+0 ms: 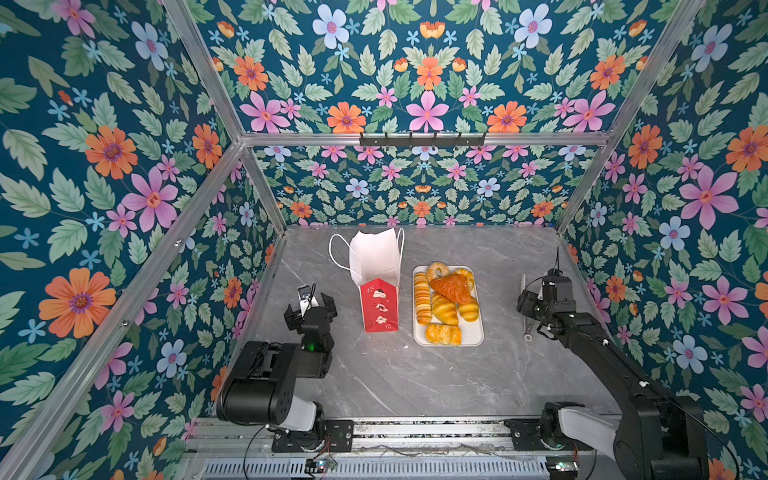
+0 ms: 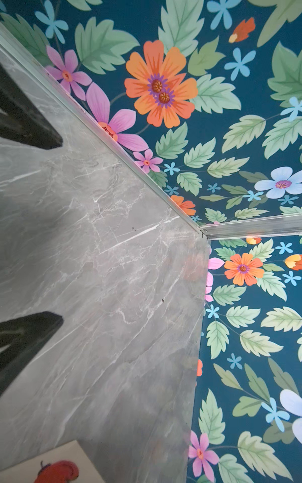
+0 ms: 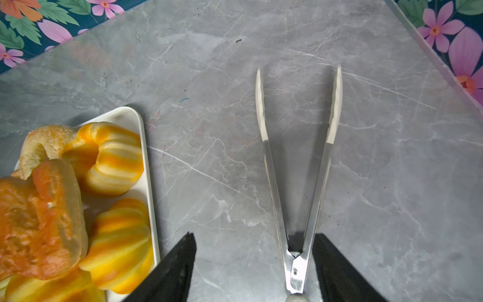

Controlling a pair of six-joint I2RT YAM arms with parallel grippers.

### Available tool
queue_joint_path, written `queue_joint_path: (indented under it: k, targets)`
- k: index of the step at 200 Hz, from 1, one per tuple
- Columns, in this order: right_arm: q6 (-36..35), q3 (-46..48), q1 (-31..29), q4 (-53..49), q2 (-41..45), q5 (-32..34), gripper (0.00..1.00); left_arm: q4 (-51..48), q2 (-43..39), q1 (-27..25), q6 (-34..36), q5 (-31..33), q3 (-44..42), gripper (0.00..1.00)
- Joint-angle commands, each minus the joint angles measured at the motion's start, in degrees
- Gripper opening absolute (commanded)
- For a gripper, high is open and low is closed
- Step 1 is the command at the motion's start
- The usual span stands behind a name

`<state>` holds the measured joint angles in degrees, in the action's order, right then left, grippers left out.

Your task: Take the fake bread out of the paper bag

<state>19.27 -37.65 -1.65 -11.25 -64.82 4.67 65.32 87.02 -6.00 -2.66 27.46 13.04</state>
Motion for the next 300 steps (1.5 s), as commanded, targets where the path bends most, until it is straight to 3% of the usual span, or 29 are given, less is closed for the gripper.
queue_joint_path:
  k: [1, 17, 29, 48, 100, 156, 171, 184, 197, 210, 221, 235, 247, 300]
  targets:
    - [-2.6, 2.7, 0.0, 8.5, 2.6, -1.2, 0.72, 2.9, 2.4, 1.3, 1.4, -8.6, 3.3, 1.0]
    - [-3.6, 7.0, 0.0, 16.1, 5.8, -0.3, 0.72, 5.1, 4.5, 3.4, 0.6, -13.0, 3.2, 1.0]
    - [-4.7, 10.0, 0.0, 22.2, 7.6, 1.7, 0.72, 9.9, 6.0, 3.5, 1.4, -13.0, 2.2, 1.0]
    - [-6.6, 13.7, 0.0, 29.2, 8.2, 4.9, 0.72, 7.7, 5.4, 3.5, 0.8, -13.1, 2.5, 1.0]
    - [-13.0, 17.2, 0.0, 45.4, -4.6, 11.1, 0.72, 8.9, 5.6, 3.5, 1.4, -12.8, 2.2, 1.0]
    - [-14.8, 19.7, 0.0, 61.2, -16.0, 9.0, 0.72, 9.0, 5.6, 3.5, 1.4, -12.8, 2.2, 1.0]
    - [-14.1, 19.6, 0.3, 59.8, -16.1, 8.3, 0.72, 9.0, 5.6, 3.5, 1.4, -12.8, 2.2, 1.0]
    - [-15.6, 21.2, 0.3, 68.0, -19.4, 7.9, 0.72, 9.0, 5.7, 3.5, 1.4, -12.8, 2.2, 1.0]
    - [-14.3, 20.4, 0.3, 61.5, -17.1, 7.5, 0.73, 9.0, 5.6, 3.5, 1.4, -12.8, 2.1, 1.0]
    - [-15.3, 21.1, 0.4, 66.9, -19.0, 7.8, 0.74, 9.0, 5.6, 3.5, 1.4, -12.8, 2.2, 1.0]
    - [-14.5, 20.4, 0.3, 62.4, -17.5, 7.5, 0.84, 9.1, 5.6, 3.5, 1.4, -12.8, 2.2, 1.0]
    - [-15.0, 20.9, 0.4, 65.8, -18.5, 7.7, 0.91, 9.0, 5.6, 3.5, 1.4, -12.9, 2.2, 1.0]
    - [-14.6, 20.5, 0.4, 62.9, -17.6, 7.6, 0.99, 9.0, 5.6, 3.5, 1.4, -12.8, 2.2, 1.0]
    - [-14.9, 20.7, 0.4, 64.1, -17.9, 7.7, 0.99, 8.2, 5.8, 3.5, 1.5, -12.9, 2.7, 1.0]
